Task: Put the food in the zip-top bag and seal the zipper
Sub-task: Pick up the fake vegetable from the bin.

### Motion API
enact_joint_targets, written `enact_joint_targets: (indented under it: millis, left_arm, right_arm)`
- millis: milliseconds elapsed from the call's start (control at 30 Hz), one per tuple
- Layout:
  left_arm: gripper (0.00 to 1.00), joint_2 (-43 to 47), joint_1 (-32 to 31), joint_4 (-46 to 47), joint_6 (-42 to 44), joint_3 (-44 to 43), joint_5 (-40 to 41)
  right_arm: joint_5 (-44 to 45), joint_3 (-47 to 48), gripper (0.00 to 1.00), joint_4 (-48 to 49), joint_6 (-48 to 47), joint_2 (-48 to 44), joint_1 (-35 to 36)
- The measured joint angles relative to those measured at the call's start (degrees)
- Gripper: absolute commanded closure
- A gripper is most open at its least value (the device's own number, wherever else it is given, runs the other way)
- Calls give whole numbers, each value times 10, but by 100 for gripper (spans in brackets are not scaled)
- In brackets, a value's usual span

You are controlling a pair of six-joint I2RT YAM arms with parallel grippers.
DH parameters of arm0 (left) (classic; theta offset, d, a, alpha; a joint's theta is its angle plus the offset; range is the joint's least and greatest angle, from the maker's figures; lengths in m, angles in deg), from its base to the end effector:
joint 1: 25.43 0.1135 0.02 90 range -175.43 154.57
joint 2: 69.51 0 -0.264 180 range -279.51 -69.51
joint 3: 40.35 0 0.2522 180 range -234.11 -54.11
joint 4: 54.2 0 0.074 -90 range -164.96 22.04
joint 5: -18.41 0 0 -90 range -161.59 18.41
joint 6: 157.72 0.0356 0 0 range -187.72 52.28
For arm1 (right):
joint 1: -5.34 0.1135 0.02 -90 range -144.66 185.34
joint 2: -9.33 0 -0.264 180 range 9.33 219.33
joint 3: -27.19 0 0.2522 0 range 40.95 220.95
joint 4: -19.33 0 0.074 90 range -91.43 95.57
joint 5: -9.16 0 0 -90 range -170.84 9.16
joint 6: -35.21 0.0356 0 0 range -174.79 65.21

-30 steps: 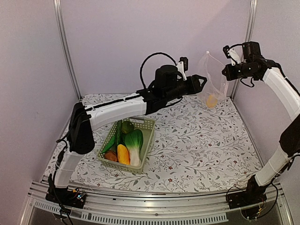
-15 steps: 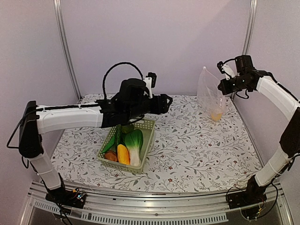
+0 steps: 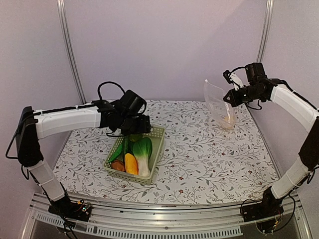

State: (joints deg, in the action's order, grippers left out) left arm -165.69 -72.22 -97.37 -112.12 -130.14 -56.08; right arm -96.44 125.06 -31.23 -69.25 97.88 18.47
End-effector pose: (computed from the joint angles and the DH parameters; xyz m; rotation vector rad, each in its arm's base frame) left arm 0.2598 -0.2626 0.2655 -0.0712 2.4338 -0.4082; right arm 0.3325 0.0874 0.3469 -0.6787 2.1727 0.2992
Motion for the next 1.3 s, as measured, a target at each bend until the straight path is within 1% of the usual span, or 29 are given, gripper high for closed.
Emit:
enact_joint_targets:
  millis: [200,400,567,767,833,967,1133,1167,1200,1300]
  left_arm:
    - [26,-79,17,-70,-15,-38,-11]
    - [26,-179,28,-147,-13,-127,-6]
    - [26,-240,31,-197,-10,-195,-7]
    - [33,-310,32,-269,-2,-270,-8]
    - [39,-326,31,-287,1,-285,-9]
    - [57,-340,30,-301,13,-290,-13]
    - [71,-341,27,-298,18,-290,-20]
    - [76,-339,26,-298,20,-290,-19]
    - [83,-335,26,-297,18,-290,-18]
    - [95,-302,24,-285,18,-270,-14]
  right_arm:
    - [-18,-2,100,0,0,0,4]
    - [-31,-6,100,-1,0,0,9]
    - [-37,-11,100,0,0,0,11]
    - [-48,-16,100,-1,0,0,12]
    - [-49,-17,100,-1,0,0,13]
    - [-53,-20,100,0,0,0,14]
    - [-58,-21,100,-1,0,0,15]
    - [-58,-21,100,-1,0,0,15]
    - [-58,-21,100,-1,0,0,15]
    - [-59,-21,100,-1,0,0,15]
